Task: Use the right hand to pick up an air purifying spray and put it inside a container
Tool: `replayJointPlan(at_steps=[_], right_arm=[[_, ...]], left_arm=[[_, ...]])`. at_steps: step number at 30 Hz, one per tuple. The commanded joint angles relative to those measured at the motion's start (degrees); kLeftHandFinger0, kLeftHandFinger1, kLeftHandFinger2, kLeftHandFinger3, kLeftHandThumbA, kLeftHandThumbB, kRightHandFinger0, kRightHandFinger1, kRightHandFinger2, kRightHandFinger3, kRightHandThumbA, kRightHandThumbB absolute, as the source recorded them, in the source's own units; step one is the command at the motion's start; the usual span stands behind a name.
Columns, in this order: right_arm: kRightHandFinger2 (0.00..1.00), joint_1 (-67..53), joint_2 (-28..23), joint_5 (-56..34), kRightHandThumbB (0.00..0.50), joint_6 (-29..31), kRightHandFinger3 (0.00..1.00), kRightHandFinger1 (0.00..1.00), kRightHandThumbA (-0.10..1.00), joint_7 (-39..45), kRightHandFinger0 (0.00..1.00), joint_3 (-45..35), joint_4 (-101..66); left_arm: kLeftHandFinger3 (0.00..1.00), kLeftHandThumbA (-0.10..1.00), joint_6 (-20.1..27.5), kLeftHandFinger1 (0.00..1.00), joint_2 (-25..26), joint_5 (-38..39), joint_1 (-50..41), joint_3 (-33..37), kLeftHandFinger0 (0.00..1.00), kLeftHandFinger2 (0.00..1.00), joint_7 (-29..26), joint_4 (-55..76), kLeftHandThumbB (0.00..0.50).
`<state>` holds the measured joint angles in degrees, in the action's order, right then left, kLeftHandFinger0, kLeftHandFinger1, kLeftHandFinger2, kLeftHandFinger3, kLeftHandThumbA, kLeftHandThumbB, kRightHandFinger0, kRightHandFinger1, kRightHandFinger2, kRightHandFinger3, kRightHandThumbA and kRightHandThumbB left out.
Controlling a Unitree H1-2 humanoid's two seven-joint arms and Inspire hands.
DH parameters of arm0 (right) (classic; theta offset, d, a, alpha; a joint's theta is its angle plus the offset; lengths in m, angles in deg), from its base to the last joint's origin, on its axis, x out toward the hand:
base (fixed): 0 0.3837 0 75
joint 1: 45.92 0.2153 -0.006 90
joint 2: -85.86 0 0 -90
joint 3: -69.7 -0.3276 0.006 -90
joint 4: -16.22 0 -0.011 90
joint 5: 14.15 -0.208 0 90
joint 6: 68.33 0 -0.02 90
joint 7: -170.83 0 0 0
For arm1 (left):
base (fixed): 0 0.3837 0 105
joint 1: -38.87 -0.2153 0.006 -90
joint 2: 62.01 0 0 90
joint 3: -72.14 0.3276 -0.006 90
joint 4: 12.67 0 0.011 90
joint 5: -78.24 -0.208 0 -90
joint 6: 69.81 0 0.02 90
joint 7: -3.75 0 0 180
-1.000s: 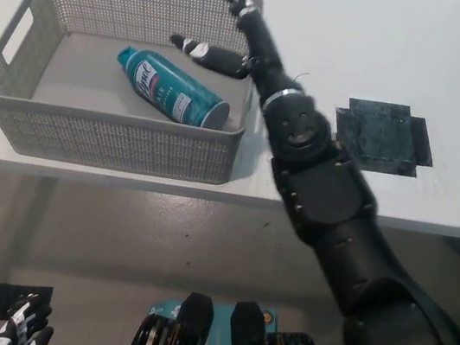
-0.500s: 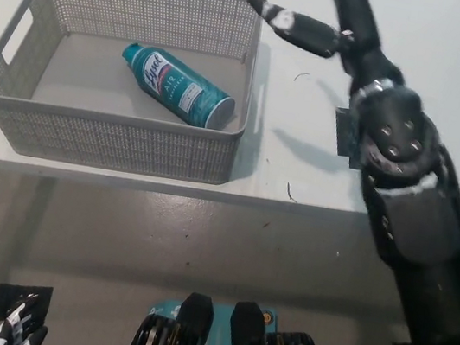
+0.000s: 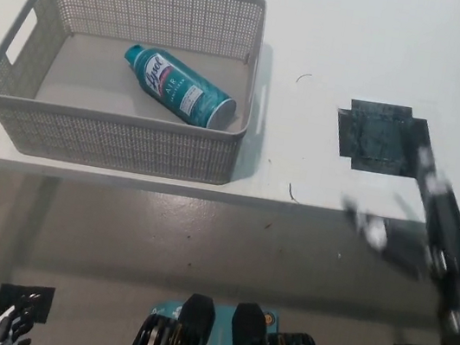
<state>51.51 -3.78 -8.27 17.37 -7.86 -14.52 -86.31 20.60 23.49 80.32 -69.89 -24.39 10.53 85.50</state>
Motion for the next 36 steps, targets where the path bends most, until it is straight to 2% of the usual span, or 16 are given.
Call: replayJointPlan(at_steps=[1,3,8,9,12,14,15,16,18,23,26,28,30,34,35,36], right_arm=[[1.00,-12.4,-4.3,1.7,0.433,16.8,1.00,1.00,0.90,-0.1,1.00,-2.6,-4.3],[1.00,-15.1,-5.3,4.0,0.438,18.0,1.00,1.00,0.97,-0.8,1.00,-2.5,-2.5],[1.00,-20.7,-5.9,5.2,0.422,21.6,1.00,1.00,0.98,-2.3,1.00,-3.2,3.4],[1.00,-21.5,-5.8,4.4,0.402,23.2,1.00,1.00,0.96,-2.3,1.00,-3.3,6.2],[1.00,-22.3,-6.0,2.9,0.418,21.9,1.00,1.00,0.95,-1.0,1.00,-3.0,10.3],[1.00,-22.0,-5.3,-0.4,0.429,20.3,1.00,1.00,0.99,0.6,1.00,-3.4,15.9],[1.00,-21.2,-5.3,-2.4,0.395,19.0,1.00,1.00,1.00,2.2,1.00,-3.4,18.4],[1.00,-20.8,-5.1,-3.2,0.393,18.4,1.00,1.00,1.00,2.7,1.00,-3.7,19.2],[1.00,-17.9,-4.7,-4.8,0.349,18.4,1.00,1.00,1.00,3.7,1.00,-4.1,21.9],[1.00,-16.8,-4.3,-6.0,0.381,18.0,1.00,1.00,1.00,4.2,1.00,-5.3,22.3],[1.00,-17.2,-4.1,-6.2,0.397,17.7,1.00,1.00,1.00,4.4,1.00,-5.7,21.7],[1.00,-17.4,-4.0,-5.9,0.371,18.1,1.00,1.00,1.00,4.7,1.00,-5.6,21.6],[1.00,-17.5,-4.1,-6.0,0.357,18.0,1.00,1.00,1.00,5.1,1.00,-5.4,21.5],[1.00,-17.4,-3.9,-6.6,0.423,18.1,1.00,1.00,1.00,5.7,1.00,-5.6,21.9],[1.00,-17.2,-3.9,-6.6,0.431,18.2,1.00,1.00,1.00,5.7,1.00,-5.6,22.3],[1.00,-17.2,-4.0,-6.9,0.412,18.3,1.00,1.00,1.00,6.0,1.00,-5.6,22.2]], left_arm=[[1.00,1.00,5.1,1.00,1.3,2.0,-1.1,-2.8,1.00,1.00,-0.7,0.3,0.447],[1.00,1.00,5.9,1.00,1.2,2.1,-0.9,-3.3,1.00,1.00,-0.8,-0.2,0.468],[1.00,1.00,6.9,1.00,0.9,2.4,-0.8,-4.3,1.00,1.00,-1.1,-0.9,0.449],[1.00,1.00,7.8,1.00,0.9,2.1,-0.8,-4.7,1.00,1.00,-1.3,-0.9,0.454],[1.00,1.00,9.2,1.00,-0.4,2.8,-1.3,-6.0,1.00,1.00,-2.2,-0.7,0.458],[1.00,1.00,11.4,1.00,-1.8,3.5,-1.4,-6.9,1.00,1.00,-3.1,-0.9,0.472],[1.00,1.00,12.9,1.00,-2.2,3.5,-1.1,-7.6,1.00,1.00,-3.5,-1.6,0.466],[1.00,1.00,13.5,1.00,-2.3,3.4,-1.0,-7.9,1.00,1.00,-3.5,-1.8,0.465],[1.00,1.00,13.5,1.00,-1.9,3.7,-0.3,-8.8,1.00,1.00,-3.1,-1.5,0.472],[1.00,1.00,13.0,1.00,-1.6,3.2,0.6,-9.2,1.00,1.00,-2.6,-1.6,0.438],[1.00,1.00,14.3,1.00,-1.5,3.5,1.0,-9.3,1.00,1.00,-2.1,-2.5,0.453],[1.00,1.00,14.8,1.00,-1.1,2.6,0.8,-9.3,1.00,1.00,-2.0,-2.6,0.450],[1.00,1.00,14.9,1.00,-1.1,2.4,0.9,-9.5,1.00,1.00,-2.3,-3.0,0.476],[1.00,1.00,15.0,1.00,-1.1,1.9,0.3,-9.4,1.00,1.00,-2.2,-2.6,0.495],[1.00,1.00,14.9,1.00,-1.2,2.1,0.4,-9.4,1.00,1.00,-2.2,-2.7,0.497],[1.00,1.00,15.0,1.00,-1.3,2.5,0.4,-9.4,1.00,1.00,-2.2,-2.9,0.489]])
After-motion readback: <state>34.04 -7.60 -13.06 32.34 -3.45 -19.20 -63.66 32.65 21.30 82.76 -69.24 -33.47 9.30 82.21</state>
